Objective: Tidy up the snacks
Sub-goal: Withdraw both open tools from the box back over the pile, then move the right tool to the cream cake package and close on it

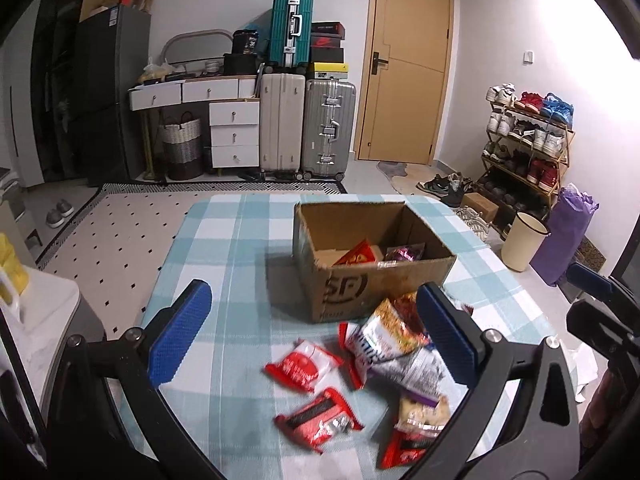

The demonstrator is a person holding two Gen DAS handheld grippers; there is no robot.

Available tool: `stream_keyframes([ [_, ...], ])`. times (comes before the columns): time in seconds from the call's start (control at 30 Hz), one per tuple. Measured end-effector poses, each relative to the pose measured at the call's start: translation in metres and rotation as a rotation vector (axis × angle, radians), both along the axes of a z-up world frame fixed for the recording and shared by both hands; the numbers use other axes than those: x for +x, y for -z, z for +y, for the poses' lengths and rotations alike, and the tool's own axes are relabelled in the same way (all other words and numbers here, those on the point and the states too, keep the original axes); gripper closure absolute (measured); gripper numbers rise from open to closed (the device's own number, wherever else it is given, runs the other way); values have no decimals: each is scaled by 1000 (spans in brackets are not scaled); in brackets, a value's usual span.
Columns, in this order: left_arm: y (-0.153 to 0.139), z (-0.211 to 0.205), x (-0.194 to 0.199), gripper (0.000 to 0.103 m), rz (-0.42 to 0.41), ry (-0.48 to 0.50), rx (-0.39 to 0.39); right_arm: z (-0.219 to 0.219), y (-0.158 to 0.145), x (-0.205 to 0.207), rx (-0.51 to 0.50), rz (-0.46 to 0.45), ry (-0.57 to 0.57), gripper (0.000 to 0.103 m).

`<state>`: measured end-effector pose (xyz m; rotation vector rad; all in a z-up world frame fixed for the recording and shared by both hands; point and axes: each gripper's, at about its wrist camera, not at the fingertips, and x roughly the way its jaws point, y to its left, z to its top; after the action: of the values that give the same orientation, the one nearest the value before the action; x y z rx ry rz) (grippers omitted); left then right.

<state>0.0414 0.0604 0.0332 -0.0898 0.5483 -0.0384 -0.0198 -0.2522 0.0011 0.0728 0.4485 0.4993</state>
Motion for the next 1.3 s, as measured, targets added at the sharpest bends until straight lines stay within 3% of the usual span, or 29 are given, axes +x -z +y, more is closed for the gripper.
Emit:
stream_keyframes([
  [0.57,63,7,-20,1,65,-41,-16,4,60,-29,-22,78,-8,6],
  [1.3,125,24,-1,1,124,-31,-83,19,150,16,14,314,-55,6],
])
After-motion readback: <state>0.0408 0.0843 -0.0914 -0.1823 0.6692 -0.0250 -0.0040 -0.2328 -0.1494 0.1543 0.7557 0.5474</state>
